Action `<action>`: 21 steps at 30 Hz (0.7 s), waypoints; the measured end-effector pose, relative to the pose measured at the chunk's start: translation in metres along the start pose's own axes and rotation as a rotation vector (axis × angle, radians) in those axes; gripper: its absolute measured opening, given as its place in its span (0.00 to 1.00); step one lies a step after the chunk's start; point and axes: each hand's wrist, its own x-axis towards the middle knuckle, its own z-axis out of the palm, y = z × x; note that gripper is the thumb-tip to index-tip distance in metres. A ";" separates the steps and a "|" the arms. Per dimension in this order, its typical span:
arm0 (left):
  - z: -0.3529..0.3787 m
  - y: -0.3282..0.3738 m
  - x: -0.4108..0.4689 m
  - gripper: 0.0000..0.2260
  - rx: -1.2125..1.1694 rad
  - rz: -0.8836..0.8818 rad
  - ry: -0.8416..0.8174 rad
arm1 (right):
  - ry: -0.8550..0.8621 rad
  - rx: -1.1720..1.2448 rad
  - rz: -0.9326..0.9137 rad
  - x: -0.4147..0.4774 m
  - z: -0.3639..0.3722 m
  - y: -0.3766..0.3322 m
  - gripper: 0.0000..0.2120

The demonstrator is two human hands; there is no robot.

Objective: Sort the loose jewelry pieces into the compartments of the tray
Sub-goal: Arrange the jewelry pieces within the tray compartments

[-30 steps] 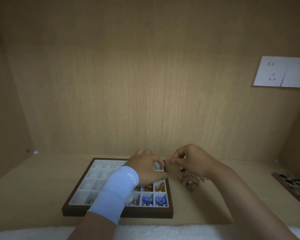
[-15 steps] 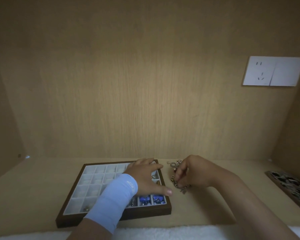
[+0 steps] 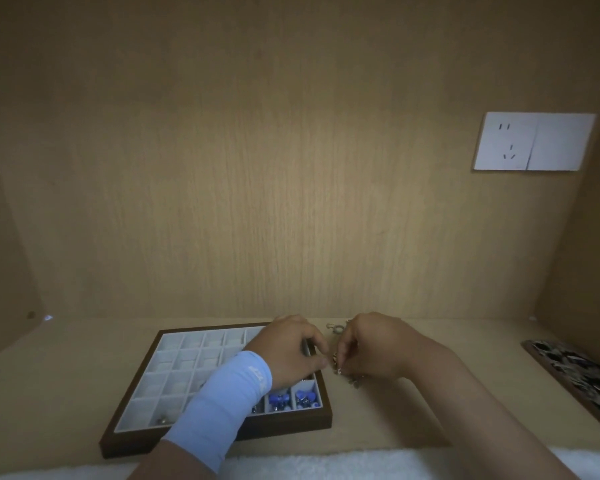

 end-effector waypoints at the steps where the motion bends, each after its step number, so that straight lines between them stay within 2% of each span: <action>1: 0.000 0.000 0.000 0.04 -0.021 0.003 0.000 | 0.018 0.031 -0.006 0.000 0.000 0.000 0.05; 10: -0.031 0.003 -0.001 0.04 -0.505 -0.056 0.156 | 0.311 0.653 -0.060 0.000 -0.010 -0.018 0.03; 17: -0.063 -0.012 -0.009 0.02 -0.703 -0.028 0.058 | 0.300 1.049 -0.121 0.000 -0.008 -0.047 0.04; 21: -0.071 -0.022 -0.010 0.02 -0.744 -0.037 0.082 | 0.280 1.108 -0.125 0.005 -0.006 -0.065 0.07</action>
